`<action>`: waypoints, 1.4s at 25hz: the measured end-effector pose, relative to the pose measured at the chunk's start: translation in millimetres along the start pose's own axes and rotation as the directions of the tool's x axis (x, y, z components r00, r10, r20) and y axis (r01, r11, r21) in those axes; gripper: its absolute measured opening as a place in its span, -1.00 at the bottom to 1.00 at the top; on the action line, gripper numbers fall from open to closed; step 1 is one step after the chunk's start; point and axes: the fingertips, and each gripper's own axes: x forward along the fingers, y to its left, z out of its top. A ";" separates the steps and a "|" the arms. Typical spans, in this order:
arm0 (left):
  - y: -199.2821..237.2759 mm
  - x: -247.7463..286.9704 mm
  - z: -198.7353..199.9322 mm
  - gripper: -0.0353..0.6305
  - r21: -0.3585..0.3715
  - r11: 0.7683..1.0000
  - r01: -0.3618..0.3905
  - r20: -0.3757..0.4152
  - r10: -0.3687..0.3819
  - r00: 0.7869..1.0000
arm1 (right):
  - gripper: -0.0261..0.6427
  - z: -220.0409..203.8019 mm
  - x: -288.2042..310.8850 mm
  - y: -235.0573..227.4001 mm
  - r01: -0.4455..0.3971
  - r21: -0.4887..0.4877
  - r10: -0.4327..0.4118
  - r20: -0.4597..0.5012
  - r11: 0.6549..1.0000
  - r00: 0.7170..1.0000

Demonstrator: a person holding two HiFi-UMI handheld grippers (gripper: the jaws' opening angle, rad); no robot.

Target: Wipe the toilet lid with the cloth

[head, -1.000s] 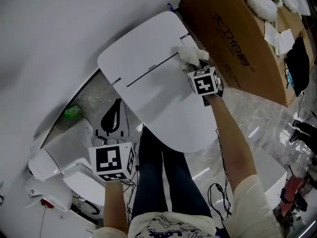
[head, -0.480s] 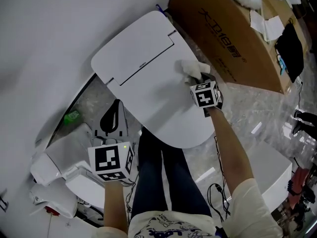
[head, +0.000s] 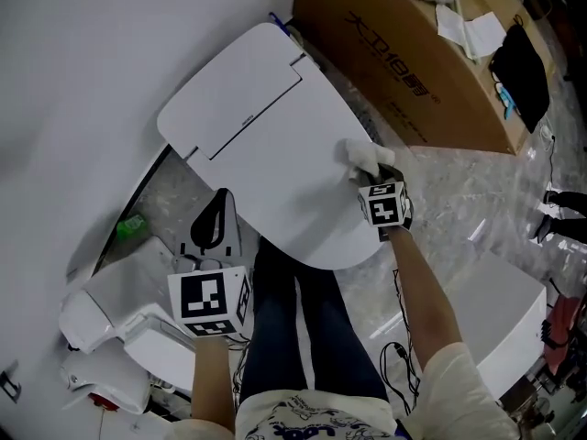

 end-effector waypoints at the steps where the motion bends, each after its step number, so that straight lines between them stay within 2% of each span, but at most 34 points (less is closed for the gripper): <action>1: -2.0 -0.1 0.1 -0.87 0.002 1.000 0.003 0.000 -0.003 1.000 | -0.59 -6.2 -2.1 -1.5 0.006 0.014 -0.006 -0.004 1.000 1.000; 10: -14.4 -2.8 0.4 -0.87 0.018 0.999 0.028 0.000 -0.028 1.000 | -0.59 -55.6 -20.7 -5.8 0.047 0.113 -0.044 -0.035 0.992 0.998; 16: -18.9 -5.4 1.6 -0.87 0.021 0.999 0.039 0.002 -0.039 0.999 | -0.58 -83.2 -33.2 -4.0 0.060 0.145 -0.049 -0.076 0.988 0.996; 25: -21.4 -11.4 -0.2 -0.87 0.017 0.999 0.050 0.003 -0.050 0.999 | -0.58 -138.3 -52.9 1.3 0.124 0.216 -0.095 -0.142 0.968 0.985; 30: -15.6 -15.1 -6.0 -0.87 0.009 0.999 0.044 -0.002 -0.044 0.999 | -0.58 -163.0 -61.1 9.0 0.167 0.282 -0.123 -0.168 0.945 0.978; 35: -8.2 -18.9 -10.3 -0.87 -0.008 0.999 0.034 -0.006 -0.034 0.999 | -0.58 -183.6 -71.7 19.9 0.220 0.386 -0.146 -0.212 0.896 0.966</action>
